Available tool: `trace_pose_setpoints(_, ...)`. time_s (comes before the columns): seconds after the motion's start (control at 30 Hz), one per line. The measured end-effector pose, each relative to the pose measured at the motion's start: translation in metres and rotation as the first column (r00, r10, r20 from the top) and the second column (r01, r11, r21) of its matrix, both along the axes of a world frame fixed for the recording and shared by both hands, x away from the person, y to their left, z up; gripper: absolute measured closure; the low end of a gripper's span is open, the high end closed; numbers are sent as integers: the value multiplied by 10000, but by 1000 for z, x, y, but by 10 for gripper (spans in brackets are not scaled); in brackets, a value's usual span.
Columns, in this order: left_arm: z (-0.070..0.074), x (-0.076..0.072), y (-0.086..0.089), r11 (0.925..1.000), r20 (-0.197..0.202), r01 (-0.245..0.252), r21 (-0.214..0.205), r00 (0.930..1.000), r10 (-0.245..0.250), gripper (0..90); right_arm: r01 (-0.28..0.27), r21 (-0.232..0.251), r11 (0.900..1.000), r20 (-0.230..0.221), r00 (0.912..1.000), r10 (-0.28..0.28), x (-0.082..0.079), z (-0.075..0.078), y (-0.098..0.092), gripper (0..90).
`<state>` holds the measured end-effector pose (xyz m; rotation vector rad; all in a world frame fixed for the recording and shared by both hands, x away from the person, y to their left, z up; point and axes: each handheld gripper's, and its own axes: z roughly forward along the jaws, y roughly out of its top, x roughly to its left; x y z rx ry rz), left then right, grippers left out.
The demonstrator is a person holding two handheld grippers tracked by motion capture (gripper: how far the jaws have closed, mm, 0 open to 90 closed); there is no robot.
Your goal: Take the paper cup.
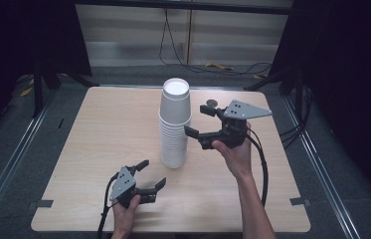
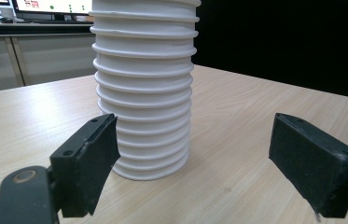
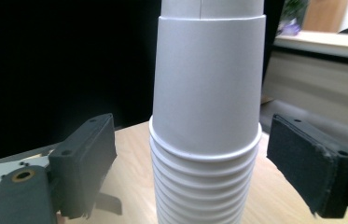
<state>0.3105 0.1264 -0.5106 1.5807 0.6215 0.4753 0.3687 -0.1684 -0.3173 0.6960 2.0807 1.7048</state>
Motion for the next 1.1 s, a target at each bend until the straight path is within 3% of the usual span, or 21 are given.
trace_pose_setpoints(0.27, 0, 0, 0, 10000, 9, 15, 12, 10000, -15, 157, -37, -193, 9998, -122, 9999, 34, 12, 11, 0, 157)
trace_pose_setpoints(0.43, 0, 0, 0, 10000, 20, 15, 7, 10000, -15, 157, -6, -625, 9980, -198, 9998, -6, 23, 21, 5, 152)
trace_pose_setpoints(0.73, 0, 0, 0, 10000, 18, 17, 7, 10000, -17, 157, -295, -907, 9954, -461, 9986, 254, 34, 35, 12, 150)
trace_pose_setpoints(0.87, 0, 0, 0, 10000, 27, 24, 20, 10000, -24, 157, -735, -1106, 9911, -749, 9950, 654, 42, 42, 20, 152)
trace_pose_setpoints(1.1, 0, 0, 1, 10000, 35, 3, 23, 10000, -3, 156, -1004, -1631, 9815, -1188, 9896, 815, 51, 49, 33, 147)
